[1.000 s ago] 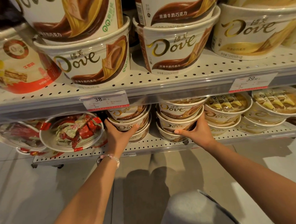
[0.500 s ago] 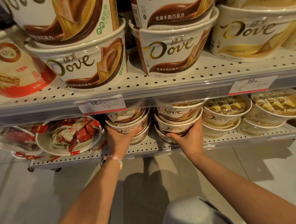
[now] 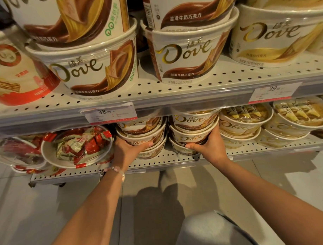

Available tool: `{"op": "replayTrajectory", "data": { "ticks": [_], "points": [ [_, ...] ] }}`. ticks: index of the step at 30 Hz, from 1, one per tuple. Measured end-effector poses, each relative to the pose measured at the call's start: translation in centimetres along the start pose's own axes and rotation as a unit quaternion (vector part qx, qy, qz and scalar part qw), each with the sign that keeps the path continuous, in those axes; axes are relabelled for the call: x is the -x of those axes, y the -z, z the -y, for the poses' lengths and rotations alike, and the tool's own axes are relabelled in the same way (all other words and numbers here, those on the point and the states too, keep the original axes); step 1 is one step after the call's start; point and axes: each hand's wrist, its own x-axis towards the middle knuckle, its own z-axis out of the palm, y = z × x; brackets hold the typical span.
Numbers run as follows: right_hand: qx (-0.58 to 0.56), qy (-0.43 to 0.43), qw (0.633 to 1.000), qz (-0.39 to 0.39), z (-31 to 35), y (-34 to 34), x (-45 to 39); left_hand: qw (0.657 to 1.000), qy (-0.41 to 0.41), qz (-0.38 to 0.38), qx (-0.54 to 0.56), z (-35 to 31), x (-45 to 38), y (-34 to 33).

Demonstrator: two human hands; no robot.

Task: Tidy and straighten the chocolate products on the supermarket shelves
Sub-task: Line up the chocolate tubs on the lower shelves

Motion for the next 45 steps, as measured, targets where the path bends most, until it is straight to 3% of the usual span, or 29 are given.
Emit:
{"op": "replayTrajectory", "data": {
  "ticks": [5, 10, 16, 22, 32, 37, 39, 42, 45],
  "points": [
    [-0.015, -0.012, 1.000, 0.017, 0.1, 0.2, -0.1, 0.998, -0.011, 0.056, 0.036, -0.4, -0.1, 0.7],
    [-0.013, -0.022, 1.000, 0.011, 0.2, 0.1, 0.0, 0.993, 0.053, 0.084, 0.056, 0.1, -0.4, 0.7],
    [-0.004, 0.001, 0.999, -0.047, 1.1, -1.0, 1.4, 0.992, 0.086, -0.033, 0.088, -0.2, 2.2, -1.3],
    [0.009, -0.036, 0.997, -0.065, 1.3, -1.3, 1.8, 0.992, 0.087, -0.090, 0.030, 0.3, 2.2, -2.4],
    [0.005, -0.070, 0.996, -0.050, 2.5, -1.2, 1.9, 0.994, 0.086, -0.028, 0.068, -0.1, 2.9, -1.5],
    [-0.183, -0.148, 0.967, -0.101, 6.0, -3.0, 4.2, 0.982, 0.133, 0.062, 0.119, -1.1, 4.1, 1.6],
    [-0.236, -0.186, 0.946, -0.117, 7.6, -4.0, 5.9, 0.983, 0.136, 0.085, 0.085, -1.5, 4.3, 4.0],
    [-0.286, -0.206, 0.932, -0.087, 9.8, -5.6, 7.9, 0.986, 0.112, 0.118, 0.019, -2.4, 4.9, 8.3],
    [-0.273, -0.173, 0.946, -0.026, 11.7, -7.7, 8.7, 0.987, 0.115, 0.114, 0.005, -3.0, 5.8, 12.7]
  ]
}}
